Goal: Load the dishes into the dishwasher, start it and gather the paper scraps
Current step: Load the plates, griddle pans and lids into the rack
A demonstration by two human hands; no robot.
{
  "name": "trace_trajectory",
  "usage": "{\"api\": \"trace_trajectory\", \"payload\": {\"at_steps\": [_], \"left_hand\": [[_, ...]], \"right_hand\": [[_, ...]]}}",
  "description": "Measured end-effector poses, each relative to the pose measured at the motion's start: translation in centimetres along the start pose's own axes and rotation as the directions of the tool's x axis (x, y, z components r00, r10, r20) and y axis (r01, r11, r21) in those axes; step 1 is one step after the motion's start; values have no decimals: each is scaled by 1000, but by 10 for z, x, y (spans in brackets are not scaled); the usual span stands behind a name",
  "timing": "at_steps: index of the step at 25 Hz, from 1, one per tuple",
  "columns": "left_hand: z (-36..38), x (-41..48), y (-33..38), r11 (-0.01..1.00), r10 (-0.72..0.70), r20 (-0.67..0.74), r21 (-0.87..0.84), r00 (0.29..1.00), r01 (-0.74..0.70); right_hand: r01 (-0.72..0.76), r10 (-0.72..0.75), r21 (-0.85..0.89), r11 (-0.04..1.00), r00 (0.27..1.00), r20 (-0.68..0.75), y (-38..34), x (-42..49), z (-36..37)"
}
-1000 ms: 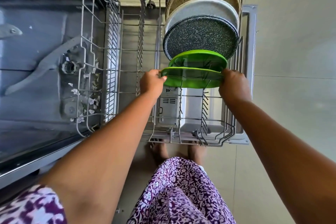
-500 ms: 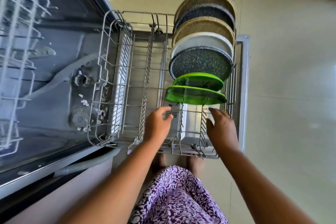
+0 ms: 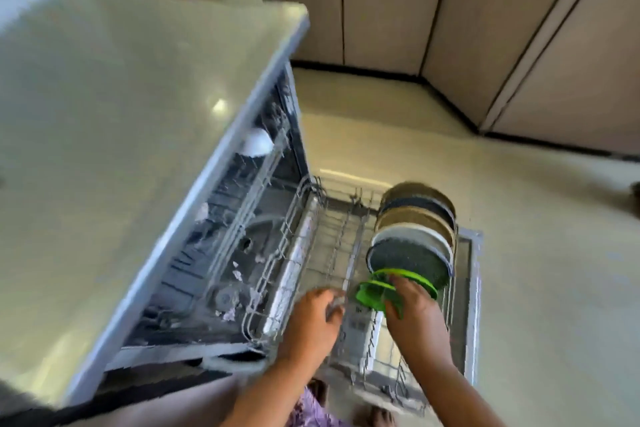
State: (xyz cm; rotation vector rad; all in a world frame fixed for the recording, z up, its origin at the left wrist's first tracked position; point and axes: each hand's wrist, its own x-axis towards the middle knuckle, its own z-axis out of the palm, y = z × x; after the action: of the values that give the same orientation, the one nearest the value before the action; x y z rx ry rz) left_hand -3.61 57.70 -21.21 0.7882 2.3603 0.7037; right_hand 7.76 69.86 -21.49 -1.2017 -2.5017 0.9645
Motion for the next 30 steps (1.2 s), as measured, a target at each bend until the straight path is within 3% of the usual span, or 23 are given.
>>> {"api": "trace_trajectory", "payload": {"at_steps": [4, 7, 11, 15, 19, 22, 25, 30], "left_hand": [[-74, -54, 3, 999, 26, -66, 32, 997, -24], [-136, -101, -5, 998, -39, -215, -61, 976, 26], [-199, -173, -14, 977, -163, -528, -206, 833, 61], [-233, -241, -26, 951, -277, -715, -300, 642, 77], [-259, -323, -73, 876, -476, -811, -472, 341, 100], [-273, -402, -115, 805, -593, -796, -585, 118, 98], [-279, -487, -158, 761, -639, -769, -635, -19, 133], [-270, -638, -235, 671, -634, -681, -720, -366, 179]], "right_hand": [[222, -223, 17, 975, 970, 95, -78, -3, -36], [438, -443, 66, 896, 893, 86, -143, -10, -49], [655, -683, 209, 726, 721, 114, -224, -23, -42], [744, -828, 411, 527, 558, 53, -302, -63, -18], [800, -926, 484, 355, 373, 62, -369, -134, 21], [799, -956, 524, 294, 241, 169, -409, -205, 51], [785, -961, 569, 245, 120, 249, -444, -282, 85], [739, -953, 673, 34, -178, 245, -502, -422, 138]]}}
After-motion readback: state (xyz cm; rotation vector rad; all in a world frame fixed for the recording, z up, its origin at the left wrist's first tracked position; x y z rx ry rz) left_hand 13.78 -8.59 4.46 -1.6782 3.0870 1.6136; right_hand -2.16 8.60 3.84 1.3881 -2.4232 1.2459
